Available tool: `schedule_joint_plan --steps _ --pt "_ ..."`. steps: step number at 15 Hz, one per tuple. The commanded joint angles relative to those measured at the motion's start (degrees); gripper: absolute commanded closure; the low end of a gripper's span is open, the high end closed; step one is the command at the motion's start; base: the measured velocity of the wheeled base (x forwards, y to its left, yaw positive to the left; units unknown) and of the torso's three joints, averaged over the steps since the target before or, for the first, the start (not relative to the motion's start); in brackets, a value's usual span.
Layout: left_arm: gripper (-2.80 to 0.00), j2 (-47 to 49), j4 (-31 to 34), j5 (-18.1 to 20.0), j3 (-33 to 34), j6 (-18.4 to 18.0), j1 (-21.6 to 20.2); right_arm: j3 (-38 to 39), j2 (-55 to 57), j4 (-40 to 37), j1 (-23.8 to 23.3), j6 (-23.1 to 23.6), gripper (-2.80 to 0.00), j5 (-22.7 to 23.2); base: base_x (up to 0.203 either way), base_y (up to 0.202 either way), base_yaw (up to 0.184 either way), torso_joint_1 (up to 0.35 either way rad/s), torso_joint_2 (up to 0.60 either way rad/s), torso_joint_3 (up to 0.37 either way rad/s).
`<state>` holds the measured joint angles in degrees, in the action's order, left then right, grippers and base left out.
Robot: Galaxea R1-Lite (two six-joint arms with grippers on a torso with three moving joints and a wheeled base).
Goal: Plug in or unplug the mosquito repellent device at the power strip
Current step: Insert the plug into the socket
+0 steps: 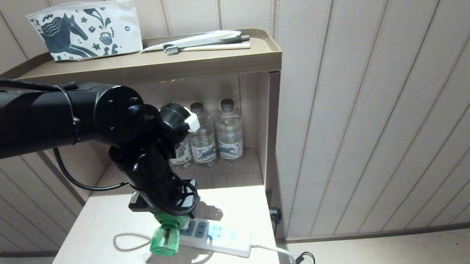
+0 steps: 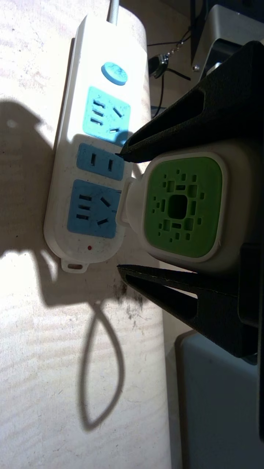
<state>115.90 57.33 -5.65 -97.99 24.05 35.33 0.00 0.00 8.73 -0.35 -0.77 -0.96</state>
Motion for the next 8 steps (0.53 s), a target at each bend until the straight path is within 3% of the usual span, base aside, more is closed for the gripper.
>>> schedule_joint_plan --steps 1,8 --pt "0.00 0.87 0.31 -0.07 -0.07 0.21 0.00 0.00 0.00 0.06 0.00 -0.02 0.00 0.00 0.000 0.000 0.000 0.000 0.00 0.000" --pt "0.00 3.14 0.32 -0.33 -2.38 1.35 0.00 0.00 0.00 0.06 0.00 -0.02 0.00 0.00 0.000 0.000 0.000 0.000 0.00 0.000"
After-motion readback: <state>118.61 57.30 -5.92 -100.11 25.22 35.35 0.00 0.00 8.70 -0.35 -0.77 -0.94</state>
